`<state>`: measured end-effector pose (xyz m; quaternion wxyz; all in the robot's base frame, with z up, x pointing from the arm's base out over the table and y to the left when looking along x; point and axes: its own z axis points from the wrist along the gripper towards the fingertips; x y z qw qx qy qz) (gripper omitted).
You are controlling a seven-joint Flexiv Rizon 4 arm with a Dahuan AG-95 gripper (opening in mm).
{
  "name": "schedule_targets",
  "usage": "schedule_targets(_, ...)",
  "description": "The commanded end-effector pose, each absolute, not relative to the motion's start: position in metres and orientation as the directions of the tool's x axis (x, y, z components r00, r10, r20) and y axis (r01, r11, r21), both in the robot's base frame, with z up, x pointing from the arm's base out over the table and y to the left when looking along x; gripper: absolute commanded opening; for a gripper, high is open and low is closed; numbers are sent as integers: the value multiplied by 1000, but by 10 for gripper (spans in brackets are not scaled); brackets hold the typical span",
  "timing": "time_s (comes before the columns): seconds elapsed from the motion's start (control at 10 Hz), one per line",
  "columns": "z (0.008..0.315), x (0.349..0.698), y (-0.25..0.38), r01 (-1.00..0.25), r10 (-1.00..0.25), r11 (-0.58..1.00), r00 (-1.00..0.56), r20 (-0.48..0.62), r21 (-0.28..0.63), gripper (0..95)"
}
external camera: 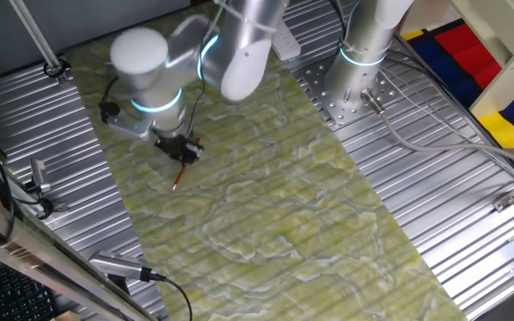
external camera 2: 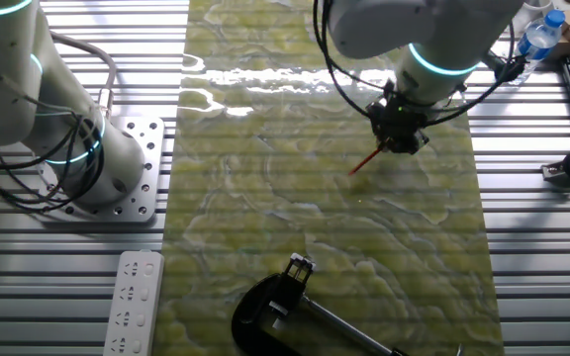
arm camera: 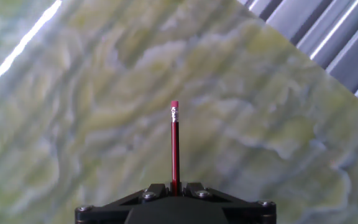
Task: Insert the pencil into the pencil sharpener
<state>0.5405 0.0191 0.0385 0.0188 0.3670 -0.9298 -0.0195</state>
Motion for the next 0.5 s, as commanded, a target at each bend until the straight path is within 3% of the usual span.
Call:
schedule_targets(0.1, 50, 523, -11, -727, -730, 683, -683, 24, 60, 0)
schedule_targets(0.5, 66, 494, -54, -765, -767, 640, -641, 19, 68, 0)
